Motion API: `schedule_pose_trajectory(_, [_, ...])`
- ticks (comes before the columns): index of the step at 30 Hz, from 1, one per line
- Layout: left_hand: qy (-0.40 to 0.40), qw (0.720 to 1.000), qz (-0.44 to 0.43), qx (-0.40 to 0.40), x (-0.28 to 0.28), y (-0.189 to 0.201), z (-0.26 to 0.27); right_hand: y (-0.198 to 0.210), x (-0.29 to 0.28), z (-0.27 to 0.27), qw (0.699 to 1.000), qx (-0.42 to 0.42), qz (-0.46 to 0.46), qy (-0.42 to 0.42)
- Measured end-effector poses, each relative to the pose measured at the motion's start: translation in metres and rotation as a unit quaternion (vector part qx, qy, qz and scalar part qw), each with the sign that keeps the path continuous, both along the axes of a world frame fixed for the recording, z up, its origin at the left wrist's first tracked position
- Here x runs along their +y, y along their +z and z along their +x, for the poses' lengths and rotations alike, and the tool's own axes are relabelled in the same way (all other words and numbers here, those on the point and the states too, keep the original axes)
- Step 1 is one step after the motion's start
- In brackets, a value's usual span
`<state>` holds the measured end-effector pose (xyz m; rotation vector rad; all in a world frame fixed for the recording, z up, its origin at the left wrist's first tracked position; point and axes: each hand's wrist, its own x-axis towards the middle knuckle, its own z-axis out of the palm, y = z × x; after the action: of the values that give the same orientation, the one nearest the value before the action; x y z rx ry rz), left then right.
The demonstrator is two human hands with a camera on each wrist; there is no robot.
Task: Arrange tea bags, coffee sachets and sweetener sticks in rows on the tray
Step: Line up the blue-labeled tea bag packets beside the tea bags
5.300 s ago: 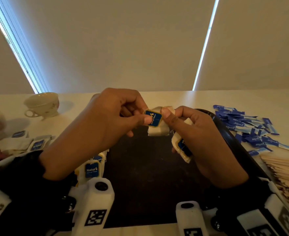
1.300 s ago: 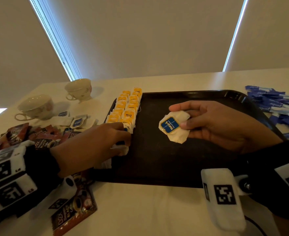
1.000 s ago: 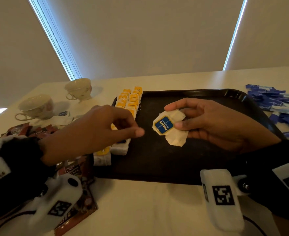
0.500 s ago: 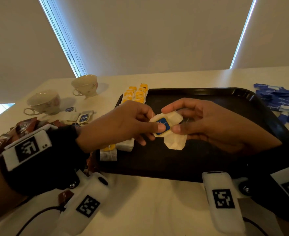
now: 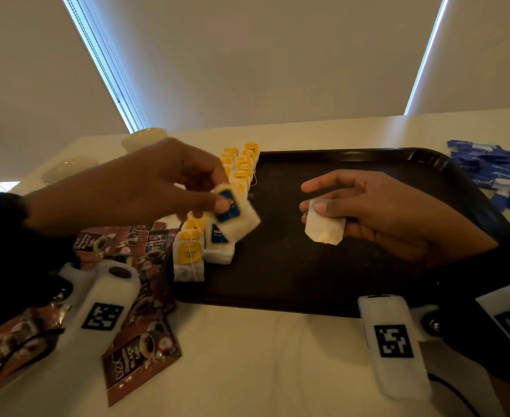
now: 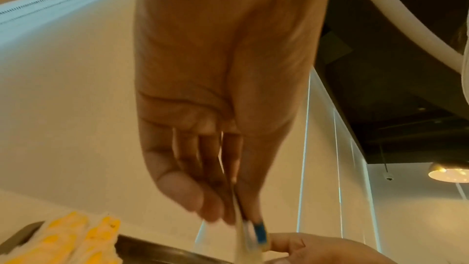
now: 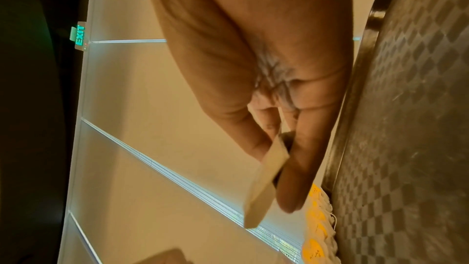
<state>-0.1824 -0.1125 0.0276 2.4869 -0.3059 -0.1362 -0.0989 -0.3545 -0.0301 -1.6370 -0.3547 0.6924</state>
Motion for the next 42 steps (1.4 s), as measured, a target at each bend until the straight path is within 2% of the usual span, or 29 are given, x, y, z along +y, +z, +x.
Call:
schedule_pose_trajectory(4, [-0.062,0.985,0.050,0.152,0.022,-0.012,-0.004,0.001,-0.001,-0.002,0.999,-0.008,-0.009,-0.030])
schedule_pose_trajectory(7, [-0.072,0.976,0.067,0.197,0.025,-0.027,-0.002,0.005,-0.001,-0.005,0.999,0.000,-0.016,-0.042])
schedule_pose_trajectory(9, [-0.070,0.973,0.118,0.183,0.024,-0.037,0.005,0.007,0.000,-0.006,0.998,0.033,-0.003,-0.054])
schedule_pose_trajectory(13, [-0.042,0.970,0.217,0.101,0.022,-0.048,0.016,0.012,0.002,-0.008,0.987,0.118,0.073,-0.076])
schedule_pose_trajectory(16, [-0.021,0.971,0.234,0.036,0.019,-0.055,0.020,0.013,0.001,-0.009,0.981,0.142,0.115,-0.060])
schedule_pose_trajectory(21, [-0.020,0.971,0.238,-0.018,0.019,-0.059,0.018,0.017,-0.003,-0.012,0.981,0.141,0.130,0.000])
schedule_pose_trajectory(23, [-0.025,0.973,0.224,-0.053,0.016,-0.054,0.013,0.018,-0.004,-0.012,0.980,0.149,0.128,0.010])
schedule_pose_trajectory(26, [-0.016,0.986,0.122,-0.114,0.002,-0.043,0.009,0.019,-0.002,-0.013,0.977,0.170,0.127,0.009])
schedule_pose_trajectory(29, [-0.003,0.988,0.033,-0.154,-0.018,-0.033,0.010,0.019,0.000,-0.013,0.976,0.186,0.112,0.006])
schedule_pose_trajectory(32, [0.012,0.987,-0.010,-0.161,-0.034,-0.027,0.013,0.018,0.000,-0.014,0.979,0.181,0.096,0.024])
schedule_pose_trajectory(36, [0.036,0.986,-0.021,-0.162,-0.046,-0.026,0.020,0.019,0.000,-0.015,0.980,0.166,0.085,0.065])
schedule_pose_trajectory(42, [0.046,0.992,-0.071,-0.097,-0.055,-0.025,0.026,0.018,0.000,-0.017,0.980,0.147,0.080,0.108])
